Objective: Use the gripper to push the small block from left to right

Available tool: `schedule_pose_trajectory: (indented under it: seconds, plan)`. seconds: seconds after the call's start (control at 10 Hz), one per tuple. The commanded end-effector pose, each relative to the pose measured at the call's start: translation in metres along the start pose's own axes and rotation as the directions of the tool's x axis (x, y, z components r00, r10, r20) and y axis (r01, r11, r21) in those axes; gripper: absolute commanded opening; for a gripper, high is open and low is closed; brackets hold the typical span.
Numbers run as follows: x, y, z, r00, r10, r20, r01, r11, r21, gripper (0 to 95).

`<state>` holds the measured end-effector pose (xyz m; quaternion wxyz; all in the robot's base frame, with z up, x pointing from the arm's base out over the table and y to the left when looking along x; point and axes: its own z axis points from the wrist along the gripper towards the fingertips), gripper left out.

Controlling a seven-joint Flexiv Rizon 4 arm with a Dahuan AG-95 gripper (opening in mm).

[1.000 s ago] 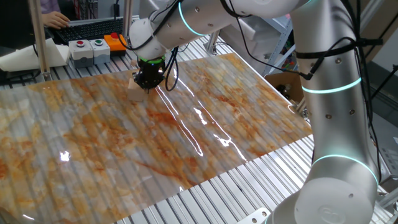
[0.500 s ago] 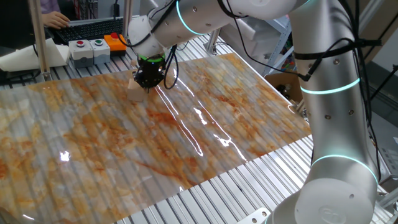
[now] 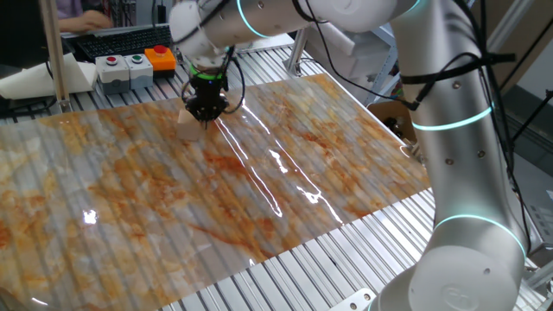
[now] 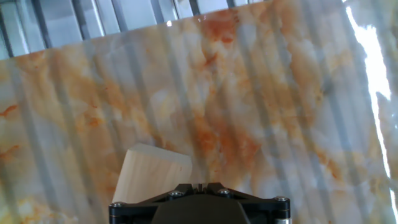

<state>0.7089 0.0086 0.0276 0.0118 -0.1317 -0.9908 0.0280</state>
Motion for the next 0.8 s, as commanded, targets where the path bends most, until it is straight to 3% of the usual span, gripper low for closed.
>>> schedule_pose_trajectory:
  seconds: [0.1,0.4,0.5,0.6,0.8]
  plan:
    - [0.0,0.0,0.0,1.0,0.016,-0.016,-0.016,1.0,0.005,0.0]
    - [-0.002,-0.006,-0.012,0.999,0.011,-0.039,-0.01,0.999,0.037,0.0]
    - [-0.007,-0.016,-0.019,0.998,-0.017,-0.063,0.019,0.999,0.036,0.0]
    - [-0.009,-0.023,-0.023,0.997,-0.031,-0.068,0.033,0.999,0.029,0.0]
    - [-0.01,-0.054,-0.033,0.994,-0.078,-0.073,0.078,0.997,0.003,0.0]
